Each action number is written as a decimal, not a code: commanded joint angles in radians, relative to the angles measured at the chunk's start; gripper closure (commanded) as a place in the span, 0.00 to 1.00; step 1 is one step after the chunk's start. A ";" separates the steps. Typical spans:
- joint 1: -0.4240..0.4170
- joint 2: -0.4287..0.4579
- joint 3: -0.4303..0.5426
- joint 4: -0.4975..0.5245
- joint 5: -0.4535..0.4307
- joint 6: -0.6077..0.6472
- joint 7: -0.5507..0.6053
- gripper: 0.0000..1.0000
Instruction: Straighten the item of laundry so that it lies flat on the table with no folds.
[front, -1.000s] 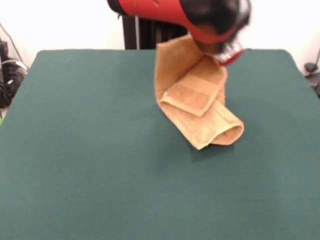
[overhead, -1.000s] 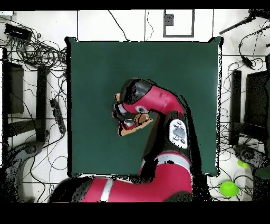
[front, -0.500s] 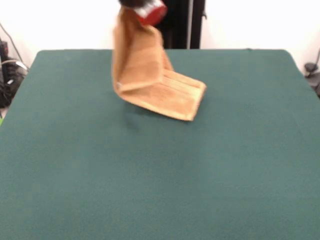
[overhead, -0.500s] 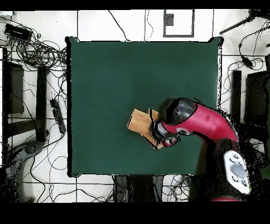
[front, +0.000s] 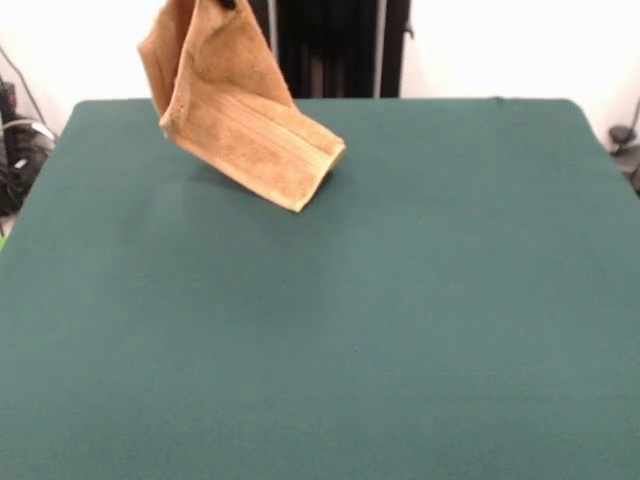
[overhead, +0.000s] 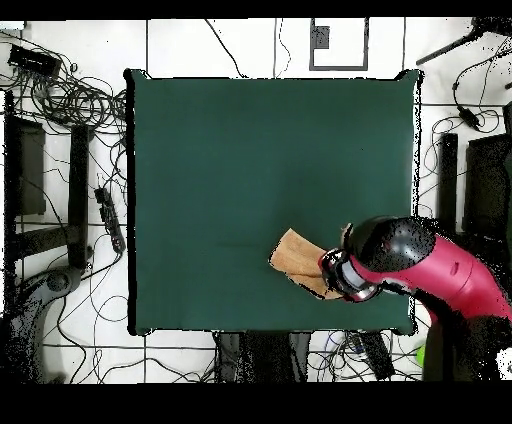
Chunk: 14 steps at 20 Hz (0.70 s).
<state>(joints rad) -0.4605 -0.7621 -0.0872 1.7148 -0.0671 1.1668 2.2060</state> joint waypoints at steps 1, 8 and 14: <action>-0.001 0.002 0.242 0.200 0.073 -0.144 -0.246 1.00; -0.143 -0.009 0.419 0.373 0.226 -0.460 -0.263 1.00; -0.216 -0.018 0.522 0.389 0.220 -0.454 -0.202 1.00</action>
<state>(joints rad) -0.6514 -0.7862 0.1959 1.9496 0.0890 0.7592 2.2060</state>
